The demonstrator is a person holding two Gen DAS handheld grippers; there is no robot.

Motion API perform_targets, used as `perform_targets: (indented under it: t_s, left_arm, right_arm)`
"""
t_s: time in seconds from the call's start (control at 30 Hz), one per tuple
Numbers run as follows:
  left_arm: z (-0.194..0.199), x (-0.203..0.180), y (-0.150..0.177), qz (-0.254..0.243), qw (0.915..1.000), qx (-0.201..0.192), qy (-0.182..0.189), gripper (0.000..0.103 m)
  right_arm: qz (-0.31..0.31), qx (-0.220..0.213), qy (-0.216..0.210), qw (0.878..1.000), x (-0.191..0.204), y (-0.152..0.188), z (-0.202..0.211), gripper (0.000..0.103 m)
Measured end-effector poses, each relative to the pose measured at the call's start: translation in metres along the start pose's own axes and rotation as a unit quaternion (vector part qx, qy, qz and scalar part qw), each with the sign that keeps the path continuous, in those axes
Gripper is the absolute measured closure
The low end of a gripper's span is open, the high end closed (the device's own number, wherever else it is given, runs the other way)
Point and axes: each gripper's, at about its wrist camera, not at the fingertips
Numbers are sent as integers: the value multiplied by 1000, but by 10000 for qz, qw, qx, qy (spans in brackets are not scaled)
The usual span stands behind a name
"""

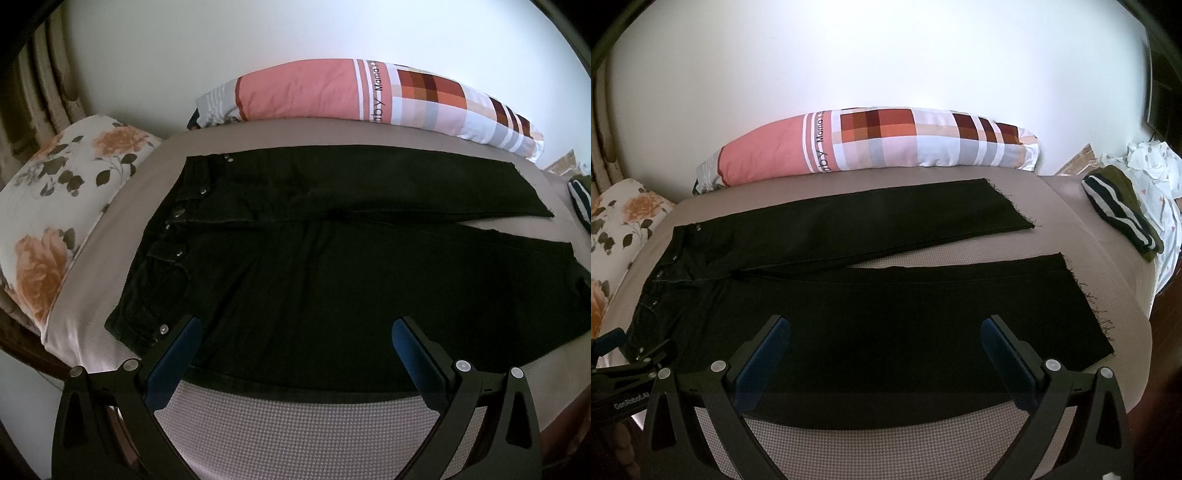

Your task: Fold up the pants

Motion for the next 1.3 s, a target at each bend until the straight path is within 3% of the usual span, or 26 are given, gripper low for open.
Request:
perform_targets:
  t_s: [0.77, 1.03, 1.3]
  left_arm:
    - [-4, 2, -7, -87, 9999, -72, -13, 1]
    - [-10, 13, -16, -113, 9998, -105, 80, 2]
    - [-31, 56, -48, 77, 9991, -80, 415, 12]
  right_arm:
    - [-32, -24, -29, 10000, 0, -3, 1, 0]
    - [-276, 143, -413, 9987, 1, -15, -6, 0]
    - [-274, 308, -742, 9964, 9, -35, -29, 0]
Point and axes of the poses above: each gripper's, at about its wrist camera, not at the fingertips, and z roughly against the way its jaws point, x to its left, y to its underside, and after that the axes turned 2 degrees about y, right-handed
